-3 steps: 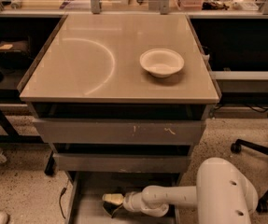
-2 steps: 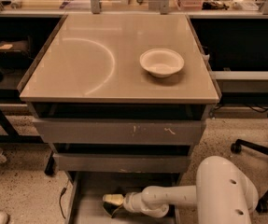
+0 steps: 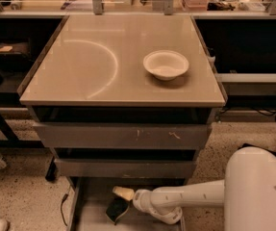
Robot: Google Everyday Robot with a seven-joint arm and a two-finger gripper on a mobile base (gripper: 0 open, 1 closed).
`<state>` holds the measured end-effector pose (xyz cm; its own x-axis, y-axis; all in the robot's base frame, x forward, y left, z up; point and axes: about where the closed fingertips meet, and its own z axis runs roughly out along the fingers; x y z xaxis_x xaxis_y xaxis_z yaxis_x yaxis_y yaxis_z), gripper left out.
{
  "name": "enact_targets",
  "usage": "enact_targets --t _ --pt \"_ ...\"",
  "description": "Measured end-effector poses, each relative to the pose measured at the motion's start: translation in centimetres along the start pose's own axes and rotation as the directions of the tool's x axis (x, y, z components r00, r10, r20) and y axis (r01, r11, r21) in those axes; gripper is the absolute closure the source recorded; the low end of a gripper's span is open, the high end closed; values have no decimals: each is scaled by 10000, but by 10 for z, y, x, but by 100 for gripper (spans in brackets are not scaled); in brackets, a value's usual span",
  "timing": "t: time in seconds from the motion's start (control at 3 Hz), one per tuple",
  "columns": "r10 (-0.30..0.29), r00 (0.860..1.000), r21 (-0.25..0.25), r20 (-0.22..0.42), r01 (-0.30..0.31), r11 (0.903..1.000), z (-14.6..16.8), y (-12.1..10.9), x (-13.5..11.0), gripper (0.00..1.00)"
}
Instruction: Place sponge into bottom drawer
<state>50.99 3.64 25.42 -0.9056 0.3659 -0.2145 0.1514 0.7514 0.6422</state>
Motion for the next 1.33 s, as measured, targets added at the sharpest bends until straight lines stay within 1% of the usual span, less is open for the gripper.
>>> enact_targets --t 0.33,0.67,1.0,1.33 --pt "423 9946 935 952 -512 9943 -57 9 -12 0" --pt "305 9964 1428 788 -416 9889 -77 -5 11 0" --pt "571 9956 1602 743 -684 9847 -85 -16 6 0" --pt "1987 9660 2058 1655 -2309 9510 -134 -43 7 0"
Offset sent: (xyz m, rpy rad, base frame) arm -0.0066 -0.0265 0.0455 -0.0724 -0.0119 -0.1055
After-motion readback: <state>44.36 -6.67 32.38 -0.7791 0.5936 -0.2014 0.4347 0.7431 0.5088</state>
